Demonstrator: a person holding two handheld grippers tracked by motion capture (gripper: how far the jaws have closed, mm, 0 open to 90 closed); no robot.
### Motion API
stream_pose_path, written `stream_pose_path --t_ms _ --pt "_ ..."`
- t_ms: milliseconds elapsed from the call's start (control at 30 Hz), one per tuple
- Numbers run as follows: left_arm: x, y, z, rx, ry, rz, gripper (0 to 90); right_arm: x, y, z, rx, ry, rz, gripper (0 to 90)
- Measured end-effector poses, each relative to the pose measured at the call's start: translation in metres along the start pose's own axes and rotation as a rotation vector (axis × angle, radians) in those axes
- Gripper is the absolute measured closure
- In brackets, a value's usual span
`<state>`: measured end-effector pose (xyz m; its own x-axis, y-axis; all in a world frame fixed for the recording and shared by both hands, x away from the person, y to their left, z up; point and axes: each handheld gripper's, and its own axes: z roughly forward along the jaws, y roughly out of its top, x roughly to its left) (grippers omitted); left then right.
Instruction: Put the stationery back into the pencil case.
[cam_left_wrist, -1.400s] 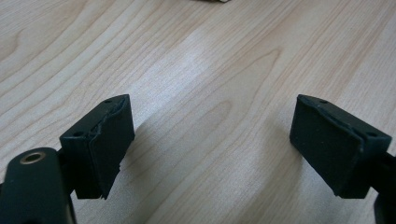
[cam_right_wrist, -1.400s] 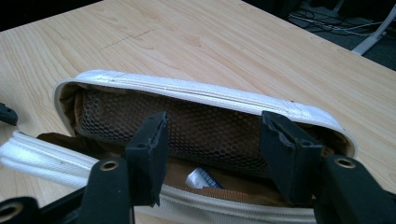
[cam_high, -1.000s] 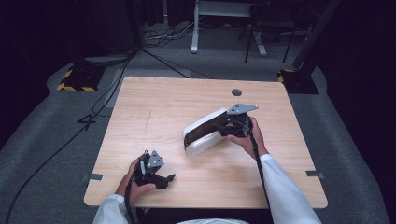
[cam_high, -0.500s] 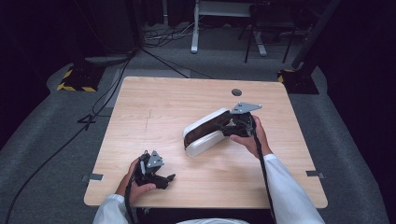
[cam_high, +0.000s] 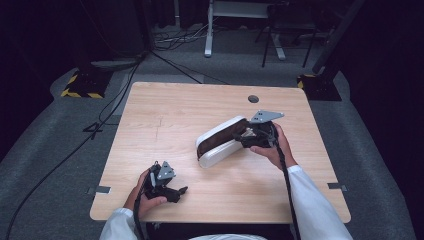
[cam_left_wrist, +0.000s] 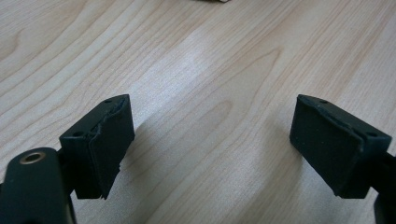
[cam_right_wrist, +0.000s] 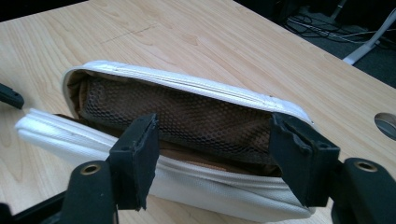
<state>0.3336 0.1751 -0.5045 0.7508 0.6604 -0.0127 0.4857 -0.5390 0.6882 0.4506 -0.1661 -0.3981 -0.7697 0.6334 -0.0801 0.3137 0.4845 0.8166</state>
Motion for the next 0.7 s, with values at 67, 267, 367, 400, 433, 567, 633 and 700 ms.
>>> stream_pose_path --t_ms 67,267,367,400,433,567,633,700 --pt "0.0 0.0 0.0 0.0 0.0 0.0 14.3 0.0 0.0 -0.002 -0.002 -0.001 -0.006 33.8" --pt "0.0 0.0 0.0 0.0 0.0 0.0 14.3 0.002 -0.002 -0.006 0.019 -0.004 -0.032 29.7" --pt "0.0 0.0 0.0 0.0 0.0 -0.001 14.3 0.003 -0.003 -0.011 0.006 0.002 -0.039 28.4" --pt "0.0 0.0 0.0 0.0 0.0 0.0 14.3 0.004 -0.003 -0.013 0.001 0.002 -0.044 27.1" --pt "0.0 0.0 0.0 0.0 0.0 0.0 14.3 0.004 -0.004 -0.015 -0.001 0.002 -0.046 26.7" --pt "0.0 0.0 0.0 0.0 0.0 0.0 14.3 0.005 -0.006 -0.022 -0.003 0.005 -0.059 24.6" --pt "0.0 0.0 0.0 0.0 0.0 -0.001 14.3 0.005 -0.007 -0.026 -0.001 0.004 -0.067 23.2" --pt "0.0 0.0 0.0 0.0 0.0 0.0 14.3 0.006 -0.009 -0.03 0.004 0.0 -0.077 22.0"
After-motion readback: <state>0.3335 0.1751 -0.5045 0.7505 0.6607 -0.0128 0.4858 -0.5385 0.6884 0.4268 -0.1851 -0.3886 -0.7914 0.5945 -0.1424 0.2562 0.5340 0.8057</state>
